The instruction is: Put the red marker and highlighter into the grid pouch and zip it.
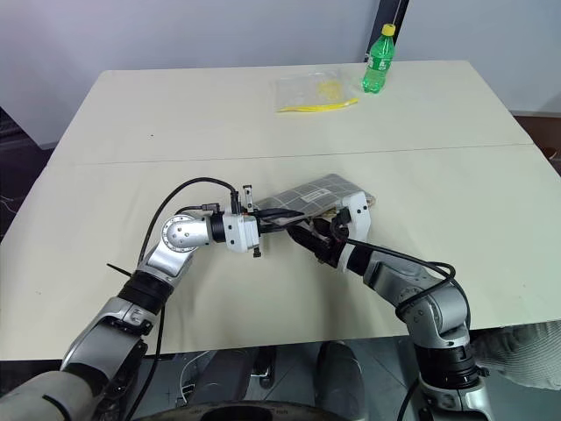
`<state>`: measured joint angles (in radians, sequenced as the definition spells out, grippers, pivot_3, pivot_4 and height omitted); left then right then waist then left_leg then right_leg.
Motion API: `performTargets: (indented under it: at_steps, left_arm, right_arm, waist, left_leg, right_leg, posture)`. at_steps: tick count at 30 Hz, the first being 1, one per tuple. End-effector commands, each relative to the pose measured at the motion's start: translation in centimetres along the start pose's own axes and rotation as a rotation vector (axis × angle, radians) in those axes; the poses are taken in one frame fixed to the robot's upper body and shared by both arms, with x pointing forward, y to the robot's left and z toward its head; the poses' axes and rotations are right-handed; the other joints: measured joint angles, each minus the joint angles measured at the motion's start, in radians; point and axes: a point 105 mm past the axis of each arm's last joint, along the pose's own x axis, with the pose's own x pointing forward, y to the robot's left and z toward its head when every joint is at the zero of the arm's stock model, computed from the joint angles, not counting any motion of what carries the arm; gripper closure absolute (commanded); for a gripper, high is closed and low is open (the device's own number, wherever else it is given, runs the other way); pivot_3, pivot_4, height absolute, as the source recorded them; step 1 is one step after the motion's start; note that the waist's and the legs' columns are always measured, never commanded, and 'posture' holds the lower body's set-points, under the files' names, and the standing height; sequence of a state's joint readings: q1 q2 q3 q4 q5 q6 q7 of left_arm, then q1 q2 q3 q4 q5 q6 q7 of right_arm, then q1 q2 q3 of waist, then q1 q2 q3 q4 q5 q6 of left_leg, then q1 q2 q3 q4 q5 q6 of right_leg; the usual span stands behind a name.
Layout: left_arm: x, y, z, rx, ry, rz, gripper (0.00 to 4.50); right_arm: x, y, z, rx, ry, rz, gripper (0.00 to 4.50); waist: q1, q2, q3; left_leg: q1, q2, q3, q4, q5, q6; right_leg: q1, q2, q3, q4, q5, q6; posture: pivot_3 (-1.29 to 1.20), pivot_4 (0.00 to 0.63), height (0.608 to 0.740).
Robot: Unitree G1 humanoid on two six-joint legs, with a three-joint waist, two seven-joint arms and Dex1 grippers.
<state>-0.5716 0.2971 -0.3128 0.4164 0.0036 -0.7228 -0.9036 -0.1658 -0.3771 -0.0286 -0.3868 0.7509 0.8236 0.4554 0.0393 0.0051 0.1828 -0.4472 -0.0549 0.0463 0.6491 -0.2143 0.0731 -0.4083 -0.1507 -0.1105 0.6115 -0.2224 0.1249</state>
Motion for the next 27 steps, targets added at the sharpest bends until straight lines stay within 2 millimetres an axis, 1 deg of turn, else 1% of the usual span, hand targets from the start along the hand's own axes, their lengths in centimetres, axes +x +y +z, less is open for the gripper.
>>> performTargets:
  at_steps: [1, 2, 4, 6, 8, 9, 10, 12, 14, 15, 16, 19, 21, 22, 23, 24, 26, 27]
  left_arm:
    - [0.0, 0.8, 0.8, 0.013, -0.033, 0.03, 4.5]
    - [-0.1, 0.9, 0.7, 0.012, -0.031, 0.029, 4.5]
    - [-0.4, 0.8, 0.5, 0.004, -0.021, 0.021, 4.5]
    - [-0.8, 0.7, 0.2, -0.006, -0.013, 0.017, 4.5]
    - [-1.2, 0.8, 0.0, -0.022, -0.007, 0.026, 4.5]
    - [-1.5, 0.8, -0.2, -0.03, -0.002, 0.029, 4.5]
    - [-1.7, 0.8, -0.3, -0.037, 0.002, 0.033, 4.5]
    - [-2.3, 0.9, -0.7, -0.05, 0.018, 0.031, 4.5]
    - [-3.0, 1.0, -1.4, -0.075, 0.047, 0.028, 4.5]
    - [-3.3, 1.1, -1.8, -0.096, 0.066, 0.027, 4.5]
    - [-3.6, 1.1, -2.3, -0.11, 0.091, 0.023, 4.5]
    - [-4.0, 1.5, -3.2, -0.182, 0.123, 0.042, 4.5]
    - [-4.1, 1.9, -3.5, -0.233, 0.126, 0.061, 3.75]
    - [-4.4, 2.4, -3.4, -0.214, 0.126, 0.09, 3.72]
    - [-4.7, 2.9, -3.2, -0.192, 0.126, 0.112, 3.08]
    - [-5.4, 3.2, -3.1, -0.181, 0.127, 0.125, 2.91]
    - [-6.9, 3.5, -3.1, -0.189, 0.146, 0.143, 1.97]
    - [-7.6, 3.5, -3.2, -0.188, 0.163, 0.144, 1.9]
  right_arm:
    - [-0.3, 0.2, 1.1, -0.041, -0.031, 0.009, 3.96]
    - [-0.6, -0.1, 1.1, -0.056, -0.021, -0.004, 4.47]
    - [-1.8, -1.5, 1.1, -0.102, 0.012, -0.049, 4.47]
    - [-3.3, -3.5, 1.2, -0.162, 0.06, -0.112, 4.47]
    - [-5.4, -6.2, 1.3, -0.225, 0.115, -0.199, 4.47]
    - [-6.6, -7.9, 1.8, -0.251, 0.125, -0.257, 4.47]
    - [-7.6, -9.2, 2.1, -0.277, 0.135, -0.299, 4.47]
    - [-9.3, -11.2, 2.8, -0.314, 0.141, -0.376, 4.47]
    - [-10.6, -12.6, 3.7, -0.346, 0.12, -0.445, 4.47]
    - [-11.1, -13.2, 3.9, -0.369, 0.121, -0.475, 4.47]
    - [-11.3, -13.3, 4.0, -0.391, 0.124, -0.483, 4.47]
    - [-10.7, -12.2, 4.0, -0.374, 0.09, -0.426, 4.47]
    - [-10.7, -12.3, 4.1, -0.379, 0.075, -0.436, 3.8]
    - [-11.1, -12.2, 4.0, -0.389, 0.083, -0.438, 3.76]
    - [-11.4, -12.0, 4.0, -0.393, 0.086, -0.43, 3.12]
    - [-11.8, -11.6, 4.0, -0.404, 0.092, -0.414, 2.92]
    - [-12.6, -11.2, 4.1, -0.422, 0.101, -0.397, 1.97]
    - [-13.0, -11.1, 4.1, -0.428, 0.108, -0.395, 1.44]
  waist:
    - [0.0, 0.0, 0.0]
    - [0.001, 0.0, 0.0]
    - [0.001, 0.0, 0.0]
    - [0.002, 0.0, 0.0]
    - [0.002, 0.0, 0.0]
    - [0.002, 0.0, 0.0]
    - [0.002, 0.0, 0.0]
    - [0.001, 0.0, 0.0]
    - [-0.001, 0.0, 0.0]
    - [-0.002, 0.0, 0.0]
    - [-0.001, 0.0, 0.0]
    - [0.0, 0.0, 0.0]
    - [0.001, 0.0, 0.0]
    - [0.001, 0.0, 0.0]
    - [0.003, 0.0, 0.0]
    - [0.004, 0.0, 0.0]
    - [0.002, 0.0, 0.0]
    - [0.001, 0.0, 0.0]
  left_leg:
    - [0.0, 0.0, 0.0, 0.0, 0.0, 0.0]
    - [0.0, 0.0, 0.0, 0.0, 0.0, 0.0]
    - [0.0, 0.0, 0.0, 0.0, 0.0, 0.0]
    - [0.0, 0.0, 0.0, 0.0, 0.0, 0.0]
    - [0.0, 0.0, 0.0, 0.0, 0.0, 0.0]
    - [0.0, 0.0, 0.0, 0.001, 0.0, 0.0]
    - [0.0, 0.0, 0.0, 0.001, 0.0, 0.0]
    - [0.0, 0.0, 0.001, 0.001, 0.0, 0.0]
    - [0.0, 0.0, 0.001, 0.0, 0.0, 0.0]
    - [0.0, 0.0, 0.001, 0.0, 0.0, 0.0]
    - [0.0, 0.0, 0.001, 0.0, 0.0, 0.0]
    - [0.0, 0.0, 0.001, 0.0, 0.0, 0.0]
    - [0.0, 0.0, 0.001, 0.001, 0.0, 0.0]
    - [0.0, 0.0, 0.001, 0.001, 0.0, 0.0]
    - [-0.001, 0.0, 0.001, 0.001, 0.0, 0.001]
    - [-0.001, 0.0, 0.001, 0.001, 0.0, 0.0]
    - [-0.001, 0.0, 0.001, 0.001, 0.0, 0.0]
    - [-0.002, 0.0, 0.001, 0.001, 0.0, 0.0]
  right_leg:
    - [0.0, 0.0, 0.0, 0.0, 0.0, 0.0]
    - [0.0, 0.0, 0.0, 0.0, 0.0, 0.0]
    - [0.0, 0.0, 0.0, 0.0, 0.0, 0.0]
    - [0.0, 0.0, 0.0, 0.0, 0.0, 0.0]
    - [0.001, 0.0, 0.0, -0.001, 0.0, 0.0]
    - [0.001, 0.0, 0.0, -0.001, 0.0, 0.0]
    - [0.001, 0.0, 0.0, -0.001, 0.0, 0.0]
    - [0.001, 0.0, 0.0, 0.0, 0.0, 0.0]
    - [0.003, 0.0, 0.0, 0.0, 0.0, 0.0]
    - [0.003, 0.0, 0.0, 0.001, 0.0, 0.0]
    - [0.003, 0.0, 0.0, 0.001, 0.0, 0.0]
    - [0.003, 0.0, 0.0, 0.001, 0.0, 0.0]
    - [0.003, 0.0, 0.0, 0.001, 0.0, 0.0]
    - [0.003, 0.0, 0.0, 0.001, 0.0, 0.0]
    - [0.001, 0.0, 0.0, 0.001, 0.0, 0.0]
    - [0.001, 0.0, 0.0, 0.001, 0.0, 0.0]
    - [0.001, -0.001, 0.0, 0.001, 0.0, 0.0]
    - [0.002, -0.001, 0.0, 0.001, 0.0, 0.0]
  posture:
    - [0.0, 0.15, 0.74]
    - [0.0, 0.15, 0.74]
    - [0.0, 0.15, 0.74]
    - [0.0, 0.15, 0.74]
    - [0.0, 0.15, 0.74]
    - [0.0, 0.15, 0.74]
    - [0.0, 0.15, 0.74]
    - [0.0, 0.15, 0.74]
    - [0.0, 0.15, 0.74]
    - [0.0, 0.15, 0.74]
    - [0.0, 0.15, 0.74]
    - [0.0, 0.15, 0.74]
    - [0.0, 0.15, 0.74]
    - [0.0, 0.15, 0.74]
    - [0.0, 0.15, 0.74]
    - [0.0, 0.15, 0.74]
    - [0.0, 0.15, 0.74]
    - [0.0, 0.15, 0.74]
